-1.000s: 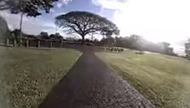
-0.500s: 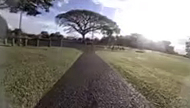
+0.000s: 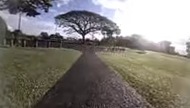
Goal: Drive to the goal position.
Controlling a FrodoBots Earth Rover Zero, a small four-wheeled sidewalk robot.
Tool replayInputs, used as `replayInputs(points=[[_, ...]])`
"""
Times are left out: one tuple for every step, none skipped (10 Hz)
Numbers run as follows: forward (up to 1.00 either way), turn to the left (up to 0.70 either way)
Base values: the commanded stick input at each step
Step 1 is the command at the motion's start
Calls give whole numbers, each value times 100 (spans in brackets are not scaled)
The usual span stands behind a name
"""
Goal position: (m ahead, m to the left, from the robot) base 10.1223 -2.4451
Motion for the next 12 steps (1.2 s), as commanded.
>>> replayInputs(points=[[45, 0], [45, 0], [45, 0], [45, 0], [45, 0], [45, 0], [45, 0], [45, 0], [45, 0], [45, 0], [45, 0], [45, 0]])
